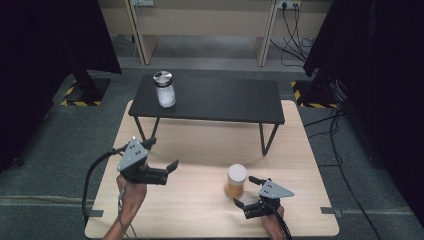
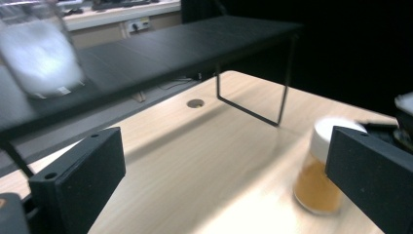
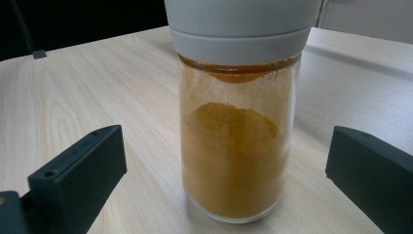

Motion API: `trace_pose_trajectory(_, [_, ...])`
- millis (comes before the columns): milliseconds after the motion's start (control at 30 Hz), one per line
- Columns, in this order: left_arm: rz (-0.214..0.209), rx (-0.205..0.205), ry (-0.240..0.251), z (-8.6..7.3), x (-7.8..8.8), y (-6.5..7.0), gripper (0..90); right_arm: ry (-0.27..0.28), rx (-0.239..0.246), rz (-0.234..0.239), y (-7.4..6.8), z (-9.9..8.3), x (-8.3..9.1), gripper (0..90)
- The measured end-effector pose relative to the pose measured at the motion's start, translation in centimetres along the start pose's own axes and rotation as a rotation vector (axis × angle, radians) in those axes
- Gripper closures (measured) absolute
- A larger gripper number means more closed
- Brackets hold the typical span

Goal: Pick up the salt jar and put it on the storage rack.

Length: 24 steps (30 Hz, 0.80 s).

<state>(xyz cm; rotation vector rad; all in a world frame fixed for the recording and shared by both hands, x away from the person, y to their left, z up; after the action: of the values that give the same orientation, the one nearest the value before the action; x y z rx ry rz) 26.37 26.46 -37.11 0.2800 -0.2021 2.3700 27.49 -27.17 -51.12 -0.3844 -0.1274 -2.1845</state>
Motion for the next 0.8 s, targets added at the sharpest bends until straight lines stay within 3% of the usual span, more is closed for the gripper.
trace_pose_trajectory(67, [-0.025,0.024,0.014,-2.5,-0.4,-0.1,0.5,-0.001,0.0,-0.002,0.0,0.0,0.0,1.1])
trace_pose_trajectory(100, [-0.025,0.024,0.014,-2.5,-0.4,-0.1,0.3,-0.001,0.0,-0.002,0.0,0.0,0.0,1.1])
trace_pose_trajectory(167, [-0.042,0.041,0.001,-4.9,-1.2,-0.6,1.1,-0.001,0.0,-0.002,0.0,0.0,0.0,1.1])
trace_pose_trajectory(200, [-0.042,0.041,0.001,-4.9,-1.2,-0.6,0.7,-0.001,0.0,-0.002,0.0,0.0,0.0,1.1])
trace_pose_trajectory(300, [-0.057,0.057,-0.001,-7.3,-1.9,-1.3,1.2,-0.002,0.003,0.0,0.0,0.0,0.0,1.1])
trace_pose_trajectory(467, [-0.024,0.062,-0.033,-10.7,-3.0,-1.6,1.3,-0.002,0.003,0.0,0.0,0.0,-0.1,1.1])
trace_pose_trajectory(633, [-0.008,0.064,-0.049,-12.6,-3.5,-1.7,1.8,-0.005,0.006,-0.001,-0.1,0.1,-0.1,1.1])
trace_pose_trajectory(800, [0.005,0.078,-0.063,-13.4,-3.8,-1.9,2.0,-0.005,0.006,-0.001,-0.1,0.1,-0.1,1.1])
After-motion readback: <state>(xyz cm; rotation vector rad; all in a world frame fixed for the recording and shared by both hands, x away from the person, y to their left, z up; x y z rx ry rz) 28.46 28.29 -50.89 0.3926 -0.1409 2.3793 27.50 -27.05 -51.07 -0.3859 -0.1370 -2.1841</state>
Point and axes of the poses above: each handheld gripper's, and its own axes: x roughly backward along the jaws, z roughly out of its top, y roughly to its right, the point moved 4 cm from there along -x, roughly forward along the jaws
